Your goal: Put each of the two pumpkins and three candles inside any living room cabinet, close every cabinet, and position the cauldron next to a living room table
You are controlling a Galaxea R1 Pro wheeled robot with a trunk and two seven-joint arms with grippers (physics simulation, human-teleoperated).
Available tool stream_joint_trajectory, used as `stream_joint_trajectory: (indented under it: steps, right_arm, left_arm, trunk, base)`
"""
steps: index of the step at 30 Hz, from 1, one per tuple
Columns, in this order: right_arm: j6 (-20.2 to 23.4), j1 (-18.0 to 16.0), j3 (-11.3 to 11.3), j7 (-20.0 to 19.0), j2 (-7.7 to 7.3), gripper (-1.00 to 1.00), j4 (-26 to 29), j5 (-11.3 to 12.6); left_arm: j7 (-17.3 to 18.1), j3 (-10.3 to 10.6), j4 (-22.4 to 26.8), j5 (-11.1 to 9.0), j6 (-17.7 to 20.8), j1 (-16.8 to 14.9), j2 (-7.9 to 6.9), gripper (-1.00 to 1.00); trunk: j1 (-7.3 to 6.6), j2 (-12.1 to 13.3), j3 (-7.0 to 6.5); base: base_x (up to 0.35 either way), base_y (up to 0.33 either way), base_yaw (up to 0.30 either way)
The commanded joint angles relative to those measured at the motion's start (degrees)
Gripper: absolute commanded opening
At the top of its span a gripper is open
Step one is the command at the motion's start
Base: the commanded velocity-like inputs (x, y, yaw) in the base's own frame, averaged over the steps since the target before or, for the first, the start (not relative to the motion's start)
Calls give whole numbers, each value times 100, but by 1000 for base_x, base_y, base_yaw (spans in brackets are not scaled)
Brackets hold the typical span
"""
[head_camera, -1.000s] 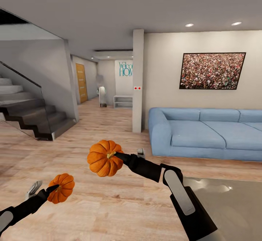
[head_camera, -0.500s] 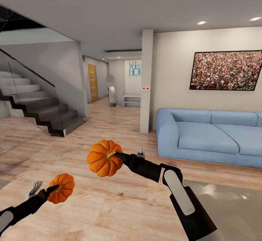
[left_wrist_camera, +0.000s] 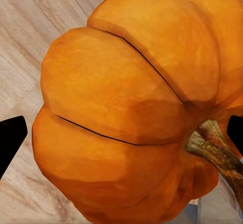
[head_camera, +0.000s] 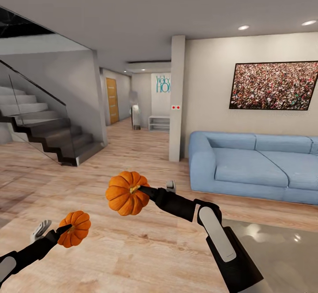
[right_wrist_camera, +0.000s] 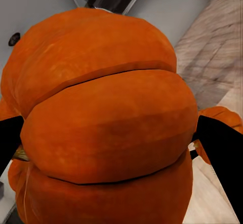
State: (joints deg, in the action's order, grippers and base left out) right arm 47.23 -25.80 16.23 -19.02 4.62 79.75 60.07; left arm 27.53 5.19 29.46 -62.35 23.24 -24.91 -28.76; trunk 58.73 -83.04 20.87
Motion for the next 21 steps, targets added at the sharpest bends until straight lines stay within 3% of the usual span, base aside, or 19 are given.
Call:
stream_joint_trajectory:
  steps: [1,12,21]
  right_arm:
    - [23,-4,-6,-14,3,-100,-2,-9]
    - [23,-4,-6,-14,7,-100,5,-28]
    - [23,-4,-6,-14,29,-100,5,-30]
  left_arm:
    - [3,28,-2,-58,21,-5,-6,-100]
    - [0,35,-2,-58,20,-5,-6,-100]
    - [0,35,-2,-58,18,-5,-6,-100]
  trunk:
    - [0,-4,7]
    - [0,-4,7]
    - [0,-4,7]
  base:
    - [-80,-6,0]
    - [-262,-94,5]
    - [-289,-148,224]
